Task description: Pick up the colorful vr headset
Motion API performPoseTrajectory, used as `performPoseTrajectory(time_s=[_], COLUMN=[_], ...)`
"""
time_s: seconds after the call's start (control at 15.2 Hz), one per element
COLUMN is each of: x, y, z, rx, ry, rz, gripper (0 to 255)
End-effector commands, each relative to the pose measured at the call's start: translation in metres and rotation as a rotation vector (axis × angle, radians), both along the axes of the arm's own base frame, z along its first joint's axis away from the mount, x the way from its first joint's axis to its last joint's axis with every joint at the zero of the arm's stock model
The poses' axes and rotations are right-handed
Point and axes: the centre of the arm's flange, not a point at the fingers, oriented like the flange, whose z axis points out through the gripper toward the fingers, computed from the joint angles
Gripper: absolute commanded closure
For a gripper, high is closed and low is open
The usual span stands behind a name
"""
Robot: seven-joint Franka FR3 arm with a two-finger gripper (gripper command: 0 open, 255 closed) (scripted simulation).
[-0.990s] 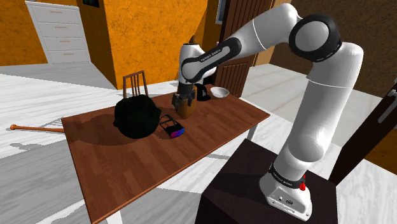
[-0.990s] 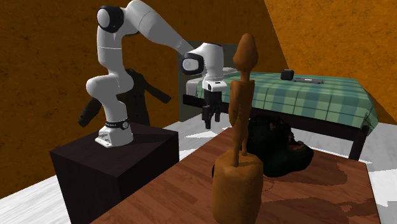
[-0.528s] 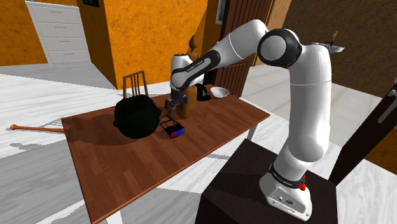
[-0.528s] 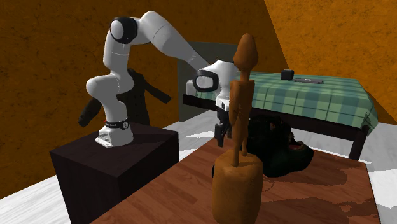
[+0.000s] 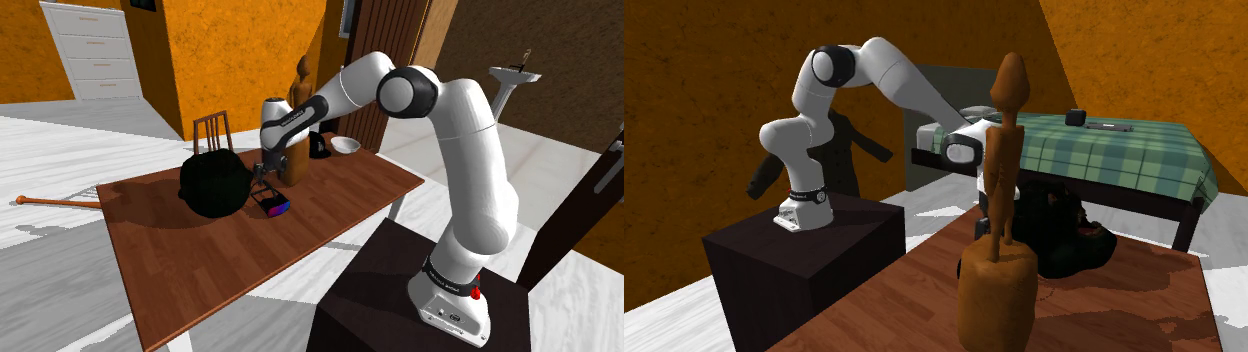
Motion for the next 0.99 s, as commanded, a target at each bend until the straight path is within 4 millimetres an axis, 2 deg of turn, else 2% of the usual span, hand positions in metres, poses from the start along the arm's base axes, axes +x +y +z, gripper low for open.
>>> performPoseTrajectory(time_s=[0.0,0.13,0.26,0.33,0.92], x=[0.001,0.001,0.001,0.001,0.001], y=[0.001,0.001,0.001,0.004,0.001], z=[-0.011,-0.025,-0.025,-0.023,-0.025], rx=[0.0,0.0,0.0,0.0,0.0], ry=[-0.001,-0.001,-0.001,0.0,-0.001], rz=[0.0,0.0,0.0,0.0,0.0], gripper=[0,0,0,255,255])
